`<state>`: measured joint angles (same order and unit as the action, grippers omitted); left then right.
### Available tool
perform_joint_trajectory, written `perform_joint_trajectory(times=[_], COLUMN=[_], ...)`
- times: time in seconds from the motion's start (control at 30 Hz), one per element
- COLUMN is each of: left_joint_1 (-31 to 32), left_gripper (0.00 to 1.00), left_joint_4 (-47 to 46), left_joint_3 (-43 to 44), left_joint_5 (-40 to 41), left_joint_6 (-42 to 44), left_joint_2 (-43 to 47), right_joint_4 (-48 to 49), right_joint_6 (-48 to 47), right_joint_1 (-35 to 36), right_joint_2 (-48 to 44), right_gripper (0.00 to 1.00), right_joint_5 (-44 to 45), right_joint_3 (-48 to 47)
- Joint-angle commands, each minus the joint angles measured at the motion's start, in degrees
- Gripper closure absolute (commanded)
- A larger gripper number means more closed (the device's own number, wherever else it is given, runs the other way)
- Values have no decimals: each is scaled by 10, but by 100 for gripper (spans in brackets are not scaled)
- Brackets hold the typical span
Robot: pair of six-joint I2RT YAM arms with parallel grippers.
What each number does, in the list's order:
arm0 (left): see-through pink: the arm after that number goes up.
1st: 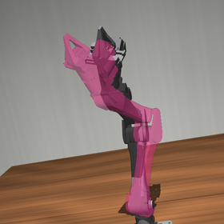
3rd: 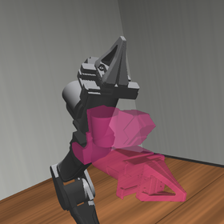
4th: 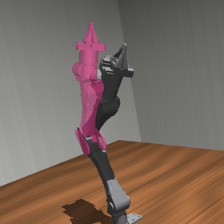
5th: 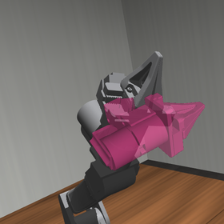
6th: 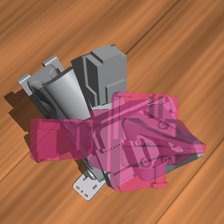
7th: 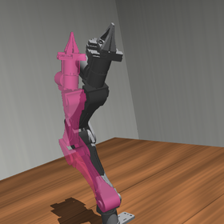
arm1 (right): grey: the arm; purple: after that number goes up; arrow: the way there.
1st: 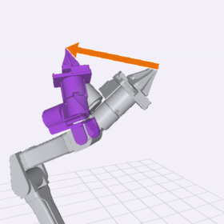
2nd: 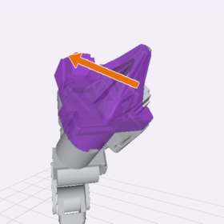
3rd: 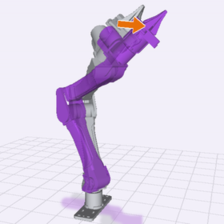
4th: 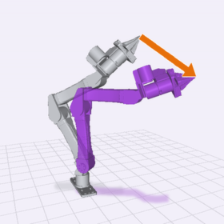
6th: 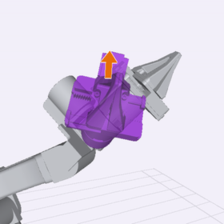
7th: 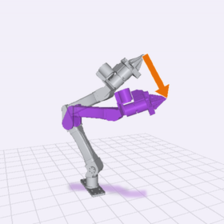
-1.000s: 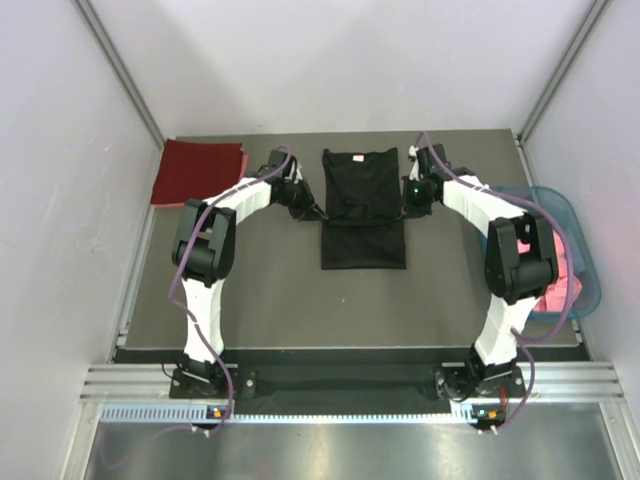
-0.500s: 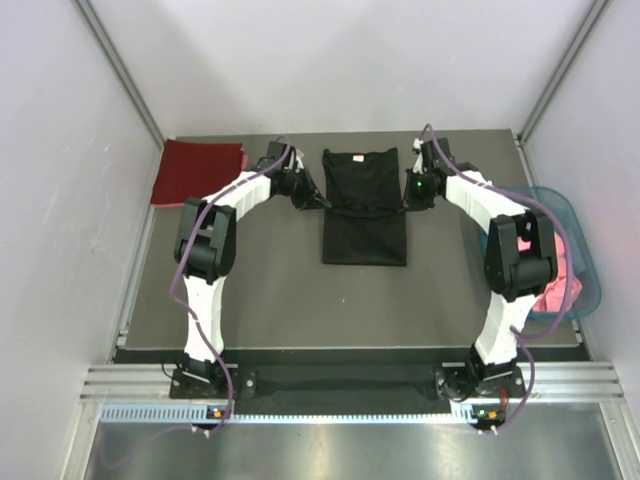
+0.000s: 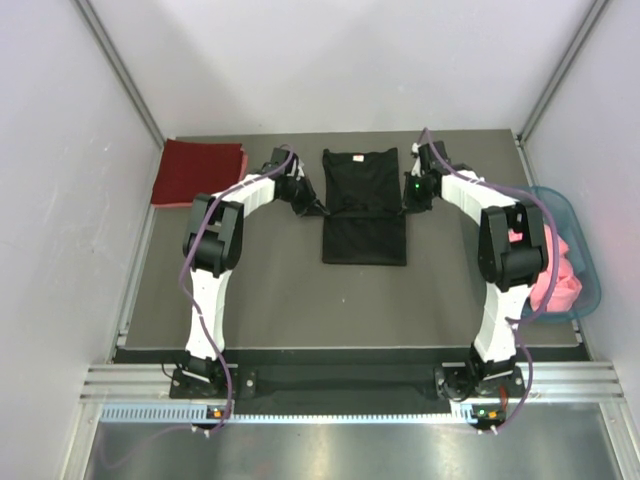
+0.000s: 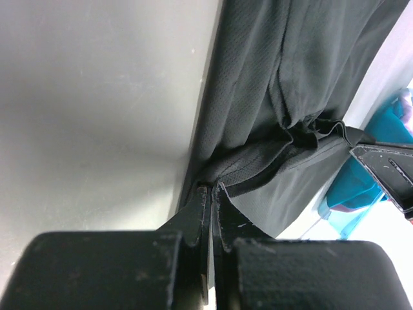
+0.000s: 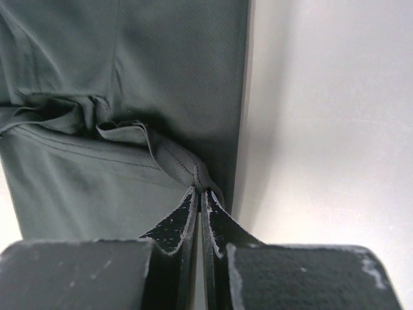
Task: Fold and stack the t-shirts
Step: Fold the tshirt
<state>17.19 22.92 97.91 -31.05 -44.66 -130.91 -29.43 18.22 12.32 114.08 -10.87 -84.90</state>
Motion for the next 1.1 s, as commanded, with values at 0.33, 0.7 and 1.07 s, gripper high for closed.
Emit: perform_joint_trajectory(times=[0.33, 0.7, 1.07], left_joint_1=[-10, 34, 58], left_gripper=[58, 78, 90], left_joint_4=[14, -3, -23], left_joint_3=[50, -47, -56], left_joint_5=[26, 51, 63], left_joint_6=[58, 100, 95], left_joint_2=[44, 126, 77], right_joint_4=[18, 25, 88], right_joint_6=[19, 34, 46], right_joint_1=[-8, 19, 26], right_joint_2=[-13, -76, -35], right_gripper=[60, 84, 89], right_joint_5=[6, 18, 7], right_joint_3=[-44, 29, 50])
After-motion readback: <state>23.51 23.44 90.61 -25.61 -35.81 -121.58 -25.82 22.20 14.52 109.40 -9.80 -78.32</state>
